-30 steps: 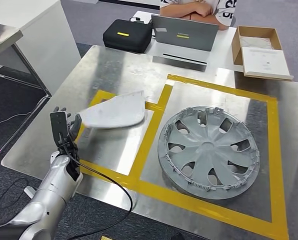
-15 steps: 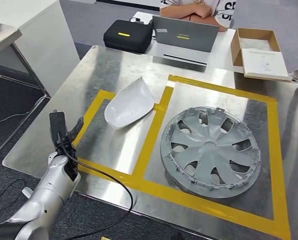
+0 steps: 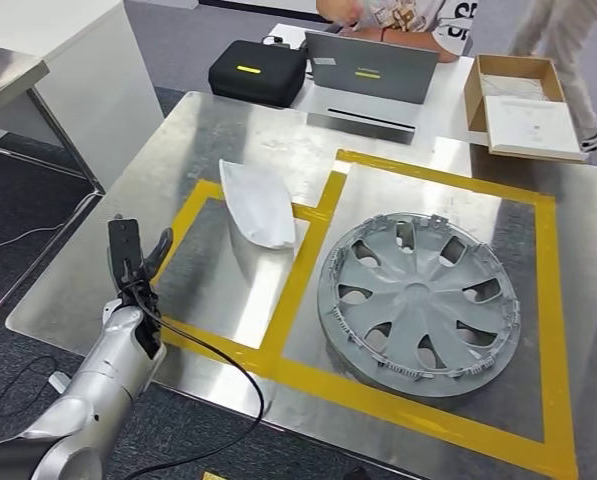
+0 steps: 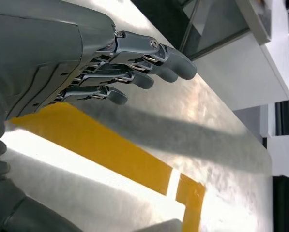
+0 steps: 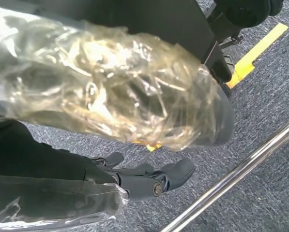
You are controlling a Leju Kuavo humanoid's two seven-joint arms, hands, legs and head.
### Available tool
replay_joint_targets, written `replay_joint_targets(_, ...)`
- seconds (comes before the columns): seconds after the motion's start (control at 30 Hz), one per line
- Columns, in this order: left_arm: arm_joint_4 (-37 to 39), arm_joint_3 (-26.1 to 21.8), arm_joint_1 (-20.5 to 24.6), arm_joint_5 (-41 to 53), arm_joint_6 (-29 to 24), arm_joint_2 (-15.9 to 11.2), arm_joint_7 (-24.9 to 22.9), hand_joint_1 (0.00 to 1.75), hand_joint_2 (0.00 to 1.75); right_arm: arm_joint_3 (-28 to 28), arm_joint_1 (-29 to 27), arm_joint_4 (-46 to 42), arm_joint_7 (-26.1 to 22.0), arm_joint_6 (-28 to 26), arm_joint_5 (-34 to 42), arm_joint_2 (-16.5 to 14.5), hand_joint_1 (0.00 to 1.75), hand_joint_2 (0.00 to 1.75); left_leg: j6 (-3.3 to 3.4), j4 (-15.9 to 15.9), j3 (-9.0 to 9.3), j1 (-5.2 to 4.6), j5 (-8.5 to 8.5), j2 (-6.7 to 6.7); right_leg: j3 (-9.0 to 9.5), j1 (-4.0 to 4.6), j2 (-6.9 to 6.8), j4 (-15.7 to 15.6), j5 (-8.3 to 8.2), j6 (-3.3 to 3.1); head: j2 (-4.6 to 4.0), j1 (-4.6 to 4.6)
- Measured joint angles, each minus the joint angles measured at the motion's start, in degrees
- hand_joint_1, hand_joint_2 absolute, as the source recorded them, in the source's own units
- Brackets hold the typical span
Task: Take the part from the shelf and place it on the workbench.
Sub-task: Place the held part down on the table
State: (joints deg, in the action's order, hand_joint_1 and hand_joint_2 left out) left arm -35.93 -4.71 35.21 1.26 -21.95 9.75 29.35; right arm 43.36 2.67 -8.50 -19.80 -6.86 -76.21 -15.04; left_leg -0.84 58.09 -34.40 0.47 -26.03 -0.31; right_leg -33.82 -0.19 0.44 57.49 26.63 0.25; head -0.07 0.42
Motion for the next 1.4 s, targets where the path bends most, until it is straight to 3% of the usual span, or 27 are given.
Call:
replay_joint_targets(0.07,-0.39,0.64,0.67,1.27,-0.52,0.02,-0.33,0.0,0.0,-0.01,0.02,0.0,0.03,0.2,-0.03,-0.02,0.0,0.0,-0.53,3.68,-1.53,0.1,-2.53,0.04,0.16,-0.21,-0.12,-0.29,-0.21,-0.6,0.0,-0.25)
replay_joint_targets(0.13,-1.08,1.72,1.44,3.22,-1.43,0.02,-1.4,0.0,0.0,-0.02,-0.02,0.0,0.14,0.48,-0.06,-0.02,0.0,0.0,-0.85,11.29,-4.85,0.15,-6.26,0.06,0.15,-0.19,-0.23,-0.29,-0.21,-0.79,0.0,-0.43)
replay_joint_targets(0.17,-1.55,2.37,1.8,4.32,-1.83,0.03,-2.18,0.0,0.0,-0.02,-0.02,0.0,0.24,0.62,-0.06,-0.02,0.0,0.0,-0.92,14.44,-6.24,0.16,-7.34,0.06,0.16,-0.18,-0.25,-0.27,-0.21,-0.8,0.0,-0.41)
replay_joint_targets(0.2,-2.16,3.13,2.27,5.45,-2.22,0.07,-3.06,0.0,0.0,-0.02,-0.02,0.0,0.34,0.73,-0.08,-0.02,0.0,0.0,-0.91,15.95,-6.9,0.16,-7.38,0.06,0.16,-0.17,-0.24,-0.23,-0.21,-0.79,0.0,-0.43)
replay_joint_targets(0.23,-2.91,3.94,2.89,6.55,-2.6,0.14,-3.96,0.0,0.0,-0.02,-0.01,0.0,0.44,0.81,-0.09,-0.02,0.0,0.0,-0.83,15.17,-6.5,0.16,-6.27,0.07,0.16,-0.16,-0.21,-0.16,-0.2,-0.78,0.0,-0.43)
replay_joint_targets(0.27,-3.87,4.84,3.66,7.73,-3.08,0.26,-4.88,0.0,0.0,-0.02,0.02,0.0,0.51,0.87,-0.11,-0.02,0.0,0.0,-0.67,12.42,-5.15,0.15,-4.35,0.07,0.18,-0.16,-0.18,-0.07,-0.18,-0.75,0.0,-0.43)
replay_joint_targets(0.33,-6.21,6.9,5.48,10.22,-4.18,0.54,-6.69,0.0,0.0,-0.04,0.02,0.0,0.56,0.98,-0.15,-0.02,0.0,0.0,-0.24,4.91,-1.53,0.08,-0.83,0.06,0.08,-0.03,-0.15,0.22,-0.06,-0.51,0.0,-0.43)
replay_joint_targets(0.37,-7.37,7.95,6.3,11.23,-4.59,0.69,-7.52,0.0,0.0,-0.05,0.01,0.0,0.57,1.04,-0.17,-0.02,0.0,0.0,0.0,2.16,-0.28,0.02,-0.08,0.05,-0.1,0.07,-0.16,0.36,-0.04,-0.28,0.0,-0.39)
replay_joint_targets(0.47,-10.11,10.41,7.37,12.55,-5.11,1.2,-9.11,0.0,0.0,-0.06,-0.01,0.0,0.58,1.1,-0.18,-0.02,0.0,0.0,0.71,0.09,0.36,-0.22,-0.2,0.01,-0.5,0.14,-0.21,0.39,-0.17,0.56,0.0,-0.31)
replay_joint_targets(0.53,-11.37,11.35,7.48,12.76,-5.22,1.5,-9.45,0.0,0.0,-0.06,-0.01,0.0,0.57,1.12,-0.18,-0.01,0.0,0.0,1.33,-0.22,0.42,-0.07,0.04,0.08,-1.2,0.04,-0.23,1.49,0.75,1.17,0.0,-0.25)
replay_joint_targets(0.57,-11.78,11.64,7.56,12.81,-5.24,1.64,-9.49,0.0,0.0,-0.06,-0.01,0.0,0.57,1.12,-0.18,-0.01,0.0,0.0,1.61,-0.35,0.45,0.06,0.16,0.11,-2.14,-0.01,-0.25,3.4,1.98,1.44,0.0,-0.14)
replay_joint_targets(0.67,-12.43,12.39,7.53,12.87,-5.25,1.84,-9.5,0.0,0.0,-0.06,-0.02,0.0,0.57,1.13,-0.18,0.0,0.0,0.0,1.99,-0.35,0.38,0.07,0.2,0.15,-6.95,-0.15,-0.29,13.55,6.65,1.93,0.0,0.09)
replay_joint_targets(0.73,-12.69,12.72,7.35,12.99,-5.24,1.89,-9.42,0.0,0.0,-0.06,-0.02,0.0,0.57,1.16,-0.18,0.0,0.0,0.0,2.02,-0.3,0.38,0.04,0.19,0.14,-8.24,-0.17,-0.29,15.99,6.42,1.98,0.0,0.1)
replay_joint_targets(0.77,-12.96,12.88,7.32,13.18,-5.24,1.94,-9.32,0.0,0.0,-0.06,-0.01,0.0,0.57,1.18,-0.18,0.0,0.0,0.0,2.0,-0.27,0.42,0.04,0.17,0.12,-7.25,-0.18,-0.3,13.85,4.78,1.91,0.0,0.09)
replay_joint_targets(0.83,-13.95,13.55,7.42,13.96,-5.26,2.14,-9.24,0.0,0.0,-0.07,0.0,0.0,0.57,1.27,-0.17,0.0,0.0,0.0,1.81,-0.19,0.48,-0.06,0.08,0.03,-3.51,-0.18,-0.36,6.41,1.21,1.65,0.0,0.09)
replay_joint_targets(0.9,-15.58,14.73,7.61,15.29,-5.42,2.4,-9.93,0.0,0.0,-0.07,-0.02,0.0,0.59,1.46,-0.15,0.0,0.0,0.0,1.35,-0.01,0.21,-0.27,0.12,-0.09,-0.94,-0.09,-0.34,1.4,-0.12,1.25,0.0,0.02)
replay_joint_targets(1.0,-18.09,16.97,7.69,16.99,-5.61,2.69,-11.77,0.0,0.0,-0.06,-0.02,0.0,0.64,1.69,-0.1,-0.01,0.0,0.0,0.49,0.12,-0.17,-0.26,0.21,-0.07,-0.8,-0.07,-0.14,0.66,-0.16,0.51,0.0,-0.03)
replay_joint_targets(1.07,-19.5,18.22,7.8,17.58,-5.62,2.84,-12.53,0.0,0.0,-0.07,-0.01,0.0,0.67,1.72,-0.07,-0.02,0.0,0.0,-0.12,2.12,-0.9,-0.2,-1.63,0.01,-0.74,-0.27,-0.15,0.31,-0.48,-0.11,0.0,-0.18)
replay_joint_targets(1.17,-20.64,19.44,7.77,17.98,-5.65,2.88,-12.96,0.0,0.0,-0.08,-0.02,0.0,0.71,1.77,-0.05,-0.02,0.0,0.0,-0.7,11.93,-4.7,-0.13,-7.19,0.06,-0.82,-0.31,-0.19,0.16,-0.71,-0.6,0.0,-0.36)
replay_joint_targets(1.2,-20.75,19.71,7.61,18.0,-5.66,2.89,-13.07,0.0,0.0,-0.07,-0.02,0.0,0.72,1.78,-0.05,-0.02,0.0,0.0,-0.73,14.59,-5.68,-0.12,-8.13,0.06,-0.88,-0.28,-0.18,0.17,-0.77,-0.66,0.0,-0.36)
replay_joint_targets(1.23,-20.85,19.95,7.45,18.01,-5.66,2.9,-13.15,0.0,0.0,-0.07,-0.02,0.0,0.73,1.79,-0.05,-0.02,0.0,0.0,-0.66,15.47,-5.85,-0.12,-8.01,0.06,-0.96,-0.24,-0.16,0.18,-0.86,-0.7,0.0,-0.37)
replay_joint_targets(1.27,-20.98,20.16,7.36,18.01,-5.62,2.93,-13.22,0.0,0.0,-0.07,-0.02,0.0,0.74,1.79,-0.05,-0.02,0.0,0.0,-0.5,14.24,-5.01,-0.13,-6.88,0.06,-1.01,-0.2,-0.15,0.19,-0.94,-0.68,0.0,-0.38)
replay_joint_targets(1.33,-21.42,20.74,7.41,18.0,-5.42,3.06,-13.26,0.0,0.0,-0.07,-0.01,0.0,0.76,1.79,-0.05,-0.02,0.0,0.0,0.12,7.35,-1.17,-0.23,-3.33,0.06,-1.08,-0.06,-0.14,0.21,-1.12,-0.49,0.0,-0.37)
replay_joint_targets(1.4,-21.86,21.22,7.62,17.99,-5.18,3.28,-13.26,0.0,0.0,-0.08,0.0,0.0,0.78,1.8,-0.05,-0.02,0.0,0.0,0.71,1.43,1.82,-0.4,-1.61,0.06,-1.4,0.2,-0.18,0.41,-1.35,-0.12,0.0,-0.31)
